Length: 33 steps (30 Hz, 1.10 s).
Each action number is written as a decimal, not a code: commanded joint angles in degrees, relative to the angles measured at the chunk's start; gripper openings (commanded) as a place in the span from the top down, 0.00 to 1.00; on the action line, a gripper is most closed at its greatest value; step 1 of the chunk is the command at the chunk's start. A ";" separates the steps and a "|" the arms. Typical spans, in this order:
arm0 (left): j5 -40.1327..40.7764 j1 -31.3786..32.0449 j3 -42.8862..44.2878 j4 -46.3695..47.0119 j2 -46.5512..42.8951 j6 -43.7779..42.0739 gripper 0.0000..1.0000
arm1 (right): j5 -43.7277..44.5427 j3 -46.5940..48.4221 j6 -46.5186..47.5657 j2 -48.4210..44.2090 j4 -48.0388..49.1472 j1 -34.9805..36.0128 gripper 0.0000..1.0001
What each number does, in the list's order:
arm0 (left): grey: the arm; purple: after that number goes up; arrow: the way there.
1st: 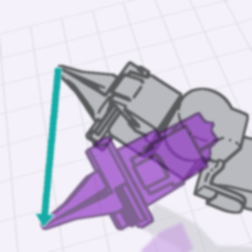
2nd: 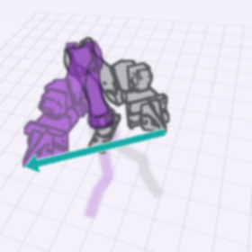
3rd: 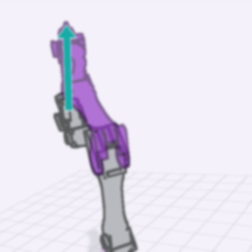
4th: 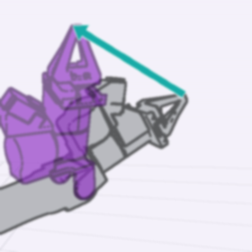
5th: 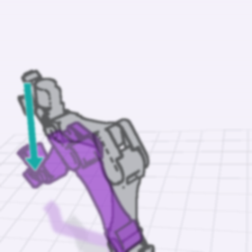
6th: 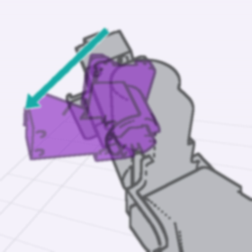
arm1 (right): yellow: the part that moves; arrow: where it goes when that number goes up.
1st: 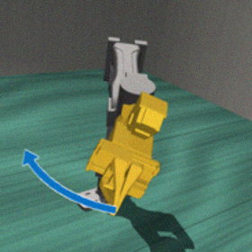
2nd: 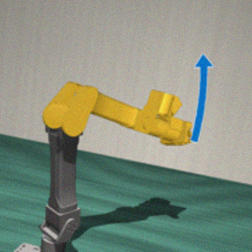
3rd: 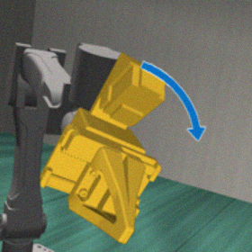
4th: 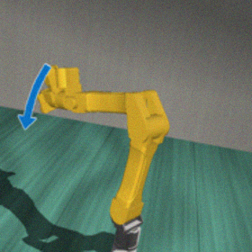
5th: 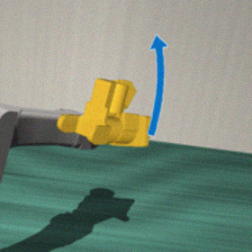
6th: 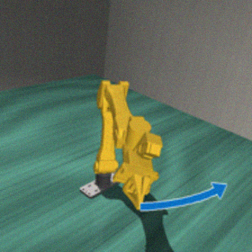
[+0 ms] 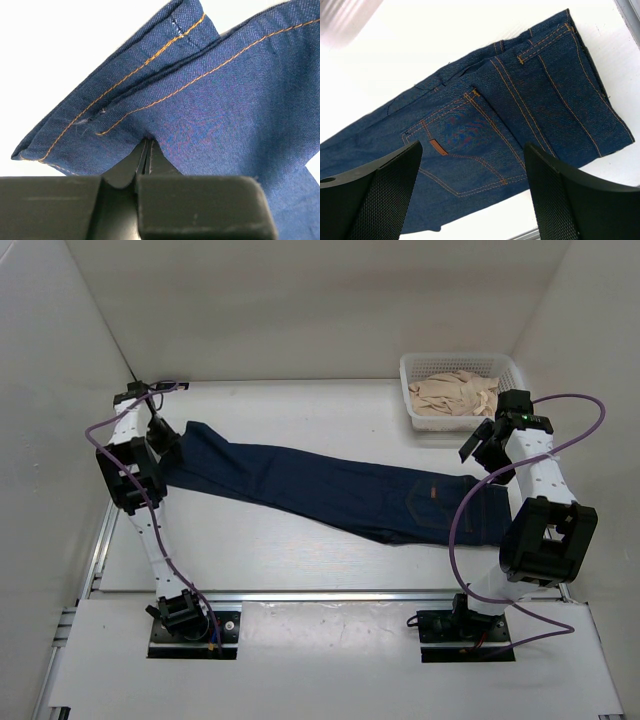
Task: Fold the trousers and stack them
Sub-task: Fold the trousers
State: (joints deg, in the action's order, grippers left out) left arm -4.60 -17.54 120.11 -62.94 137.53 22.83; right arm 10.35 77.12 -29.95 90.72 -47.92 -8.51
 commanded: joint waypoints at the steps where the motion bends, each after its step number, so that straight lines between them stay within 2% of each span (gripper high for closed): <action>1: 3.36 -0.13 1.53 0.10 -5.86 0.20 0.90 | -0.15 1.98 0.78 -1.07 -0.59 0.16 0.14; 10: 8.37 -0.13 -1.10 0.10 -15.27 0.20 0.90 | -0.15 1.98 0.78 -1.60 -0.59 0.16 0.14; 15: 10.75 -0.13 -3.74 0.10 -15.98 0.20 0.90 | -0.68 1.98 0.78 -1.60 -0.59 0.16 0.14; 19: 11.36 -0.13 -6.02 0.10 -13.18 1.51 0.88 | -0.68 1.46 0.78 -2.12 -0.59 0.16 0.14; 21: 12.25 -0.13 -6.03 -1.39 -12.55 2.13 0.79 | -0.68 1.45 0.78 -2.12 -0.59 0.16 0.14; 22: 13.64 -0.13 -6.73 -1.40 -12.55 2.74 0.43 | -0.68 1.45 0.78 -2.12 -0.59 0.16 0.14; 23: 14.18 -0.82 -6.74 -1.40 -12.55 2.75 0.22 | -0.68 1.45 0.78 -2.12 -0.59 0.16 0.14; 24: 14.18 -0.83 -7.52 -1.40 -13.08 3.44 0.05 | -0.68 1.45 0.78 -2.65 -0.59 0.16 0.14; 25: 14.70 -1.61 -7.53 -0.53 -13.08 3.45 0.00 | -0.68 1.45 0.78 -2.65 -0.59 0.16 0.14; 26: 14.71 -1.62 -8.22 0.00 -13.86 3.45 0.00 | -0.68 1.45 0.78 -2.65 -0.59 0.16 0.14; 29: 12.17 -3.81 -8.23 0.01 -13.87 3.45 0.09 | -0.68 1.45 0.78 -2.65 -0.59 0.16 0.14; 33: 8.56 -4.96 -9.63 1.15 -11.33 3.45 0.09 | -0.68 1.45 0.78 -2.65 -0.59 0.16 0.14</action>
State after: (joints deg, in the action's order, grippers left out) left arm 6.59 -21.43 111.77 -63.20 126.15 25.93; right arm 10.09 77.12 -29.78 90.35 -48.03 -8.51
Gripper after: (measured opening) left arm 0.909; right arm 0.864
